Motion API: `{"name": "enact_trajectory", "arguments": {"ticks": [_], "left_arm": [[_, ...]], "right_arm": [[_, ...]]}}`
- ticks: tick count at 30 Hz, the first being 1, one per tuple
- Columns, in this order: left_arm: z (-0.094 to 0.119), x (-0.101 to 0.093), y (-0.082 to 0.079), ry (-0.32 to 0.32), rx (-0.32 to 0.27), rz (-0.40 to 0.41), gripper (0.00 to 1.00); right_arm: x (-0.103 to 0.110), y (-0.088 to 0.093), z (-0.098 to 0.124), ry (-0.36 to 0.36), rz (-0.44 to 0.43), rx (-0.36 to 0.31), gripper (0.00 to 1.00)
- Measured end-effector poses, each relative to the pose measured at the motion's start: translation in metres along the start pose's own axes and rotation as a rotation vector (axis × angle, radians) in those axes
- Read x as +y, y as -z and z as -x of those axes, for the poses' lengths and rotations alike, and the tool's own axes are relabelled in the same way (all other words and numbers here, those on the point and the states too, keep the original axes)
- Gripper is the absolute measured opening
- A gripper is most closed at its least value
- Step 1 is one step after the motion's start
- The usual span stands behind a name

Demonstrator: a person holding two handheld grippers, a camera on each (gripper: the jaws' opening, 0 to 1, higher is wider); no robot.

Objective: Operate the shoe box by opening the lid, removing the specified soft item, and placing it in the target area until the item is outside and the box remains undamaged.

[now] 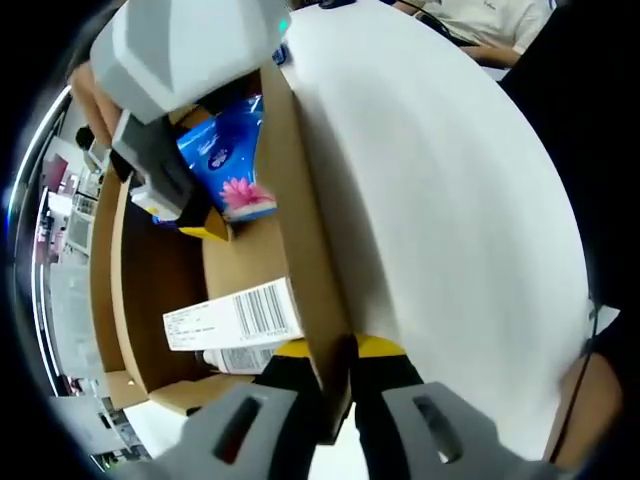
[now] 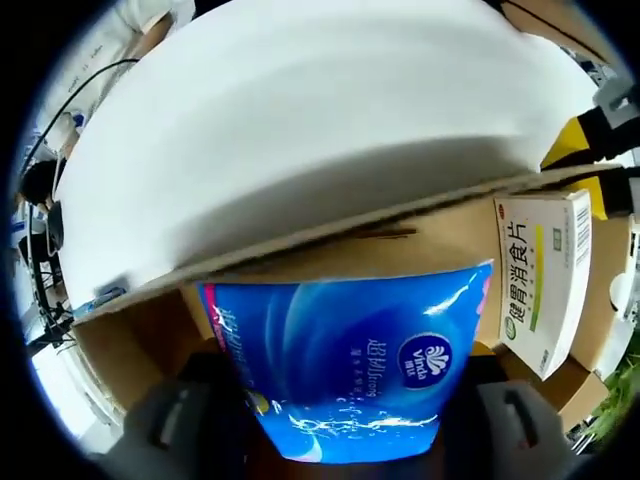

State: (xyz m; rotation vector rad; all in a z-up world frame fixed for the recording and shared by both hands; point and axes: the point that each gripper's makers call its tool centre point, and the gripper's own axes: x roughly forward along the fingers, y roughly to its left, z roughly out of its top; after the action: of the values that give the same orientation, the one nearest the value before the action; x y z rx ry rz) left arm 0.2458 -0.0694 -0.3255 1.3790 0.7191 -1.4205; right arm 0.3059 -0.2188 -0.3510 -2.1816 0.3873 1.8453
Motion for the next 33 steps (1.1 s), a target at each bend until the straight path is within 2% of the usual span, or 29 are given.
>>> {"name": "enact_trajectory", "arguments": {"ticks": [4, 10, 21, 29, 33], "left_arm": [[0.000, -0.001, -0.001, 0.001, 0.003, -0.002, 0.08], [-0.001, 0.007, 0.004, 0.002, 0.002, -0.003, 0.08], [-0.002, 0.016, 0.009, 0.001, 0.001, -0.002, 0.08], [-0.002, 0.017, 0.009, 0.001, 0.002, -0.003, 0.08], [-0.001, 0.016, 0.009, 0.001, 0.003, -0.002, 0.08]], "right_arm": [[0.002, 0.003, 0.008, 0.013, -0.006, 0.015, 0.78], [0.000, 0.008, 0.022, 0.065, -0.028, 0.049, 0.77], [-0.006, 0.016, 0.059, 0.144, -0.094, 0.108, 0.76], [-0.005, 0.022, 0.074, 0.160, -0.121, 0.134, 0.76], [-0.006, 0.027, 0.087, 0.185, -0.184, 0.146, 0.75]]}}
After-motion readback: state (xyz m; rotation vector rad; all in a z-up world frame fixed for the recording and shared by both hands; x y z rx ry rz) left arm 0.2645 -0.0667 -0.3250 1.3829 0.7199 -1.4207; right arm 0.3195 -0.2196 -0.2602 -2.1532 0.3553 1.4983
